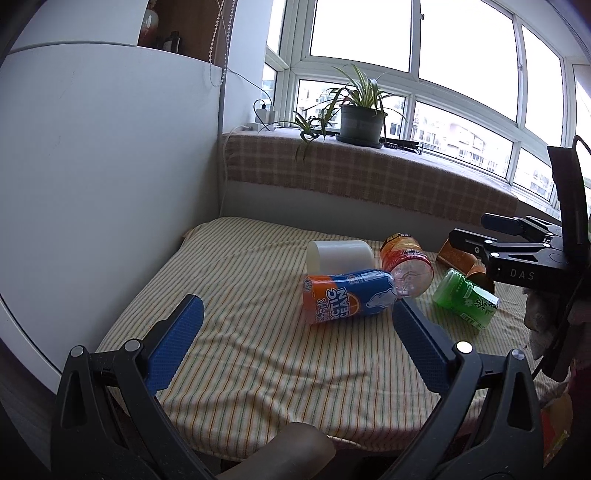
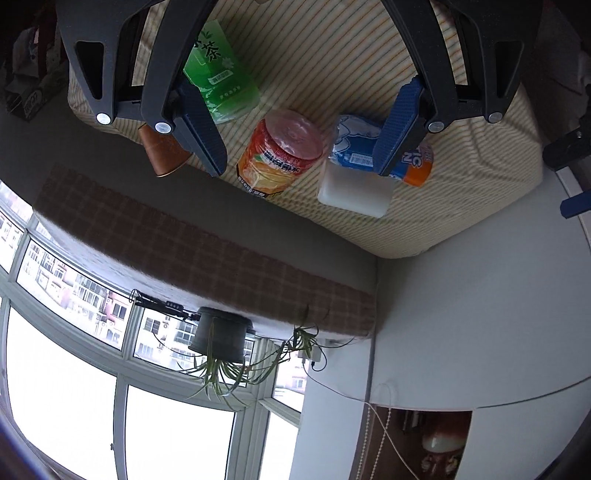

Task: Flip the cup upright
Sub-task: 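Move the right tool toward the white cup lying on its side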

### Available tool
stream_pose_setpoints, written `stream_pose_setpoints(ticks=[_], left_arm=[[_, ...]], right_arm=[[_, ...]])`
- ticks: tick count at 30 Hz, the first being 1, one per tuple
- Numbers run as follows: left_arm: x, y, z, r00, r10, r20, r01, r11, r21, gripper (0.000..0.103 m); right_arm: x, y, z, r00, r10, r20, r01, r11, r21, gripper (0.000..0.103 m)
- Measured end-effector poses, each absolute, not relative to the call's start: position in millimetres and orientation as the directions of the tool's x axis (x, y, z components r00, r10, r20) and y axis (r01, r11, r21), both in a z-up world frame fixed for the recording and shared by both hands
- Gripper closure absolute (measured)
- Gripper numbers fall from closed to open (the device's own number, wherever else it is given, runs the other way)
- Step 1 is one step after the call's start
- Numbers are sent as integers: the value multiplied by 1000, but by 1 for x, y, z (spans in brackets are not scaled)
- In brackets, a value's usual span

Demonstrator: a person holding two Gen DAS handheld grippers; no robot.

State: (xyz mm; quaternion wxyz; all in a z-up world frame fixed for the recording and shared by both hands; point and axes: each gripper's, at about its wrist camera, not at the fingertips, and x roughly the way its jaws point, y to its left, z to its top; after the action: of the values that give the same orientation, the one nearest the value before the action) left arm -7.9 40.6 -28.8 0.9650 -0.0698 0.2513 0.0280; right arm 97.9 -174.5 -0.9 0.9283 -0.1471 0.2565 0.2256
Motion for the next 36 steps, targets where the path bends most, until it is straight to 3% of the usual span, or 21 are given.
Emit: stream_pose_setpoints(ticks=[6,15,36], left_arm=[[-9,48,-41,843,-7,-539,-87,985,-150,0],[-17,63,-50,823,10,-568,-119,981,-155,0],[-13,108,-62,789,80,-609,-248,949,-197,0]], right_arm=[[130,-134,-10,605,413,-681,-697,689,-201,22],[185,-90,-37,443,331,-834,-816,535,-221,22],[245,-29,-90,289,143,-947,-927,290,-239,23]])
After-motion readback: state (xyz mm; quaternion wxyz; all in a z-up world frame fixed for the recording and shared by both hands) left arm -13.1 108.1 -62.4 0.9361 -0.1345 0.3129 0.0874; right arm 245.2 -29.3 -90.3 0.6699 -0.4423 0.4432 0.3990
